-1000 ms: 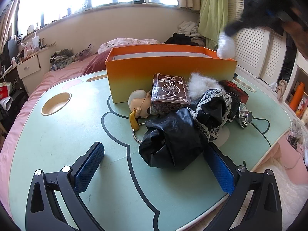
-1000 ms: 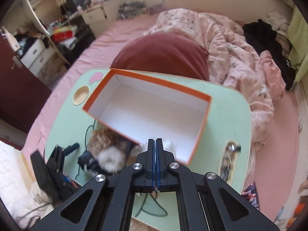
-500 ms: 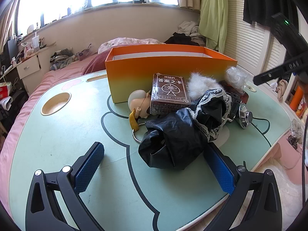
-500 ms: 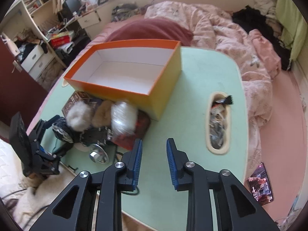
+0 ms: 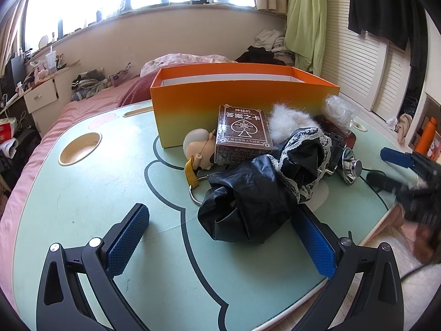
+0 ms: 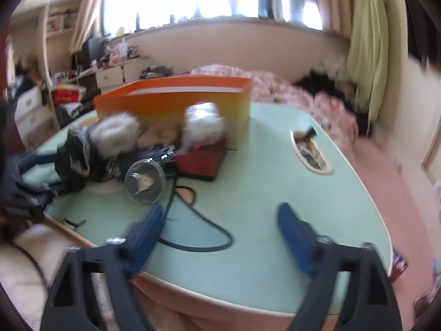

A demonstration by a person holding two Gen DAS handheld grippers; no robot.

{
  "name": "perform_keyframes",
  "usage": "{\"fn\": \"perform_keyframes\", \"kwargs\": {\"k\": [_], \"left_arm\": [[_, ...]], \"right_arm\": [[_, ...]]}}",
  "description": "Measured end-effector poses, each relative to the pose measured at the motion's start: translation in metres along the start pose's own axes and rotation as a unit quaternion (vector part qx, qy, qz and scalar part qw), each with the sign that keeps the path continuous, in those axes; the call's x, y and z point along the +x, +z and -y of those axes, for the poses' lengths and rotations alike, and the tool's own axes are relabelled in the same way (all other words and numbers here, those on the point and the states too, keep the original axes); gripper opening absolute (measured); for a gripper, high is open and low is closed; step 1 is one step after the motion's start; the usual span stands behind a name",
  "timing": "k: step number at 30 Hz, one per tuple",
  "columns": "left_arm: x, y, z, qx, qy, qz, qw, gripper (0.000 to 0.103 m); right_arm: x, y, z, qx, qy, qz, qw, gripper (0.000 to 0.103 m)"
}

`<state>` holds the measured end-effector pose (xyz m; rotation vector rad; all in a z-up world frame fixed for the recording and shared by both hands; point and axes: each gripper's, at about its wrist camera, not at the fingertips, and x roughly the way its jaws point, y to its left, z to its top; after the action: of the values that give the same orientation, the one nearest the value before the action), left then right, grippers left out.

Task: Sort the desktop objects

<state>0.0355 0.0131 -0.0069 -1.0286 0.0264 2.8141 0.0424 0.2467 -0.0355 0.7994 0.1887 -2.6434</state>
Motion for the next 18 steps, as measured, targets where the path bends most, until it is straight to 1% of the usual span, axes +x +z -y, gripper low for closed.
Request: {"fn": "perform_keyframes", "kwargs": {"k": [1,2,6,18], "left_arm": [[0.0007,-0.0008,-0.0005,0.0,-0.001,0.0,1.0,0.103],[0.0012,-0.0011,-0.0006,0.0,0.0,0.0,1.0,0.103],[0.0017,-0.0021,-0.0016,0.0,-0.001,0.0,1.0,0.103],[0.0014,-0.0017,-0.0019,0.0,0.0,0.0,1.0,0.103]], "right_arm": [[0.0013,-0.0015,-0.0022,0.004,0.003,0.007,1.0,0.103],[0.0026,-0.0021,-0.0057,0.002,-0.006,0.013,1.0,0.103],[0.0071,0.0028,-0.0065,0.0,-0.001,0.013,1.0,0.103],[0.0065,0.0017,-0.0068,0.0,0.0,0.018,1.0,0.103]]}}
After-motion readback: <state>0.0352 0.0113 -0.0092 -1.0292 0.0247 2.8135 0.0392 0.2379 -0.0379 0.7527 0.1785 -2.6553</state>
